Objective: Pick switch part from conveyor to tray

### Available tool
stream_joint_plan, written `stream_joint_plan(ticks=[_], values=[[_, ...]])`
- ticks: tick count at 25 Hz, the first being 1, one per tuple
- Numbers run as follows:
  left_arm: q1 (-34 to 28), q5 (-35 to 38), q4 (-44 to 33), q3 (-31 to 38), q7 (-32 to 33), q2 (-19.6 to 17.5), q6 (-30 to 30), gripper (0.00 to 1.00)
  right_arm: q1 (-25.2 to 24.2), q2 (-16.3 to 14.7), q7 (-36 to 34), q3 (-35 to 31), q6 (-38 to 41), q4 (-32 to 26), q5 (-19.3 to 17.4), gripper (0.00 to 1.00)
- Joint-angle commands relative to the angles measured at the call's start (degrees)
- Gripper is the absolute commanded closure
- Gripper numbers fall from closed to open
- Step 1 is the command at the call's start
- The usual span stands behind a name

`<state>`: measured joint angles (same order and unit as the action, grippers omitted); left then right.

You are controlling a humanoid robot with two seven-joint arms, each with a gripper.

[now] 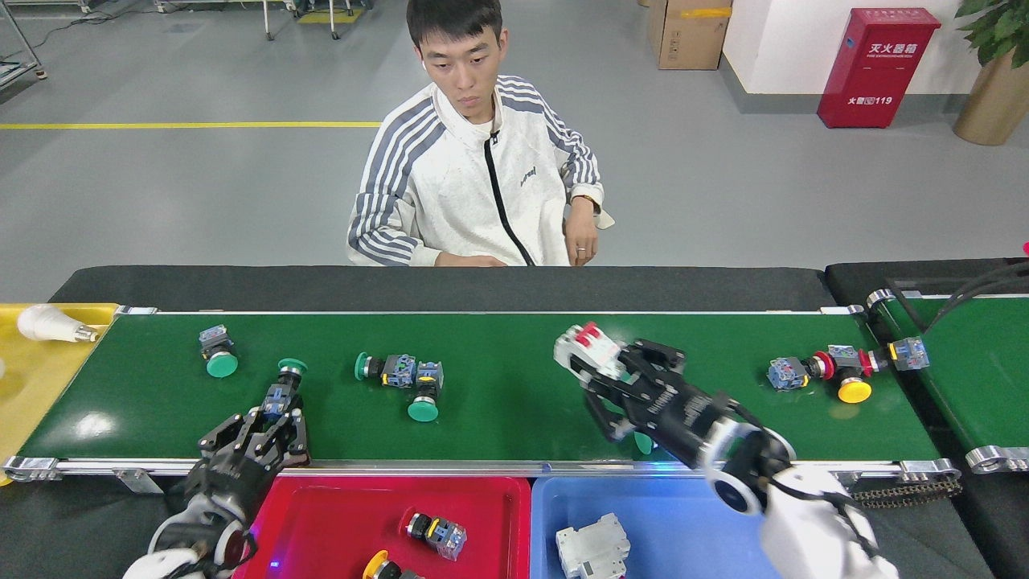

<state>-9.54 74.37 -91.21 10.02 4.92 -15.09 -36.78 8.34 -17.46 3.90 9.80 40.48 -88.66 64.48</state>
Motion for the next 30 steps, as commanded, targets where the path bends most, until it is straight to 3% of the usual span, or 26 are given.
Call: stream_joint_plan(ticks=[1, 2, 3, 4, 5, 9, 12, 14, 15, 17, 19, 21, 25, 30], values=[[-5.93, -3.18, -5.55, 3.60, -0.61, -0.47, -8.22, 0.40, -4.04, -0.30, -0.29, -4.96, 4.52, -3.01, -0.41, 0.92], [-7.77, -3.27, -6.78, 5.36, -0.61, 0.49, -8.22, 0.02, -6.58, -0.21, -0.29, -7.07, 4.52, -3.28, -0.41, 0.80], [-8.30, -3.27, -7.05, 5.89, -0.61, 1.64, -8.22, 0.00, -8.26, -0.21, -0.21, -8.48, 4.52, -3.37, -0.41, 0.59], [-8.57, -3.27, -7.05, 5.98, -0.61, 2.96, -8.22, 0.00, -10.54, -0.03, -0.29, -10.06, 4.52, -3.37, -0.41, 0.13], [-8.74, -3.27, -6.87, 6.42, -0.61, 3.66, -8.22, 0.00, -12.56, 0.32, -0.29, -11.82, 4.52, -3.28, -0.41, 0.02], [-8.65, -3.10, -7.22, 7.12, -0.61, 4.63, -8.22, 0.00, -16.25, 3.39, 0.06, -17.88, 4.52, -3.01, -0.32, 0.00], [-9.00, -2.22, -7.75, 9.67, -0.61, 5.51, -6.99, 0.00, -16.08, 12.27, 0.67, -21.75, 2.68, -3.54, 0.56, 0.01], [-8.30, 0.33, -6.96, 11.95, -1.05, 4.72, 5.67, 0.00, -15.73, 18.34, 0.85, -21.84, -15.34, -5.65, 4.78, 0.02], [-7.95, 1.82, -6.43, 12.66, -1.14, 4.54, 9.18, 0.00, -15.46, 19.48, 0.85, -21.84, -23.67, -6.44, 7.67, 0.03], [-7.69, 3.94, -6.26, 13.54, -1.58, 4.54, 11.29, 0.00, -15.29, 20.97, 0.76, -20.96, -35.73, -7.32, 11.28, 0.03], [-7.25, 4.29, -5.91, 13.62, -1.67, 4.54, 11.38, 0.00, -14.50, 21.24, 0.85, -17.80, -41.61, -7.32, 11.99, 0.03], [-6.46, 4.29, -5.38, 13.10, -1.66, 4.54, 10.94, 0.00, -13.18, 21.06, 1.11, -14.98, -45.05, -7.15, 12.43, 0.03], [-3.99, 4.46, -5.20, 11.25, -0.96, 4.28, 6.55, 0.00, -7.82, 21.06, 4.36, -10.50, -52.60, -3.28, 17.00, 0.03], [5.41, 10.18, -4.32, 5.63, 5.72, 5.24, 7.60, 0.00, -2.10, 20.97, 4.54, -3.56, -58.84, 3.84, 18.93, 0.02]])
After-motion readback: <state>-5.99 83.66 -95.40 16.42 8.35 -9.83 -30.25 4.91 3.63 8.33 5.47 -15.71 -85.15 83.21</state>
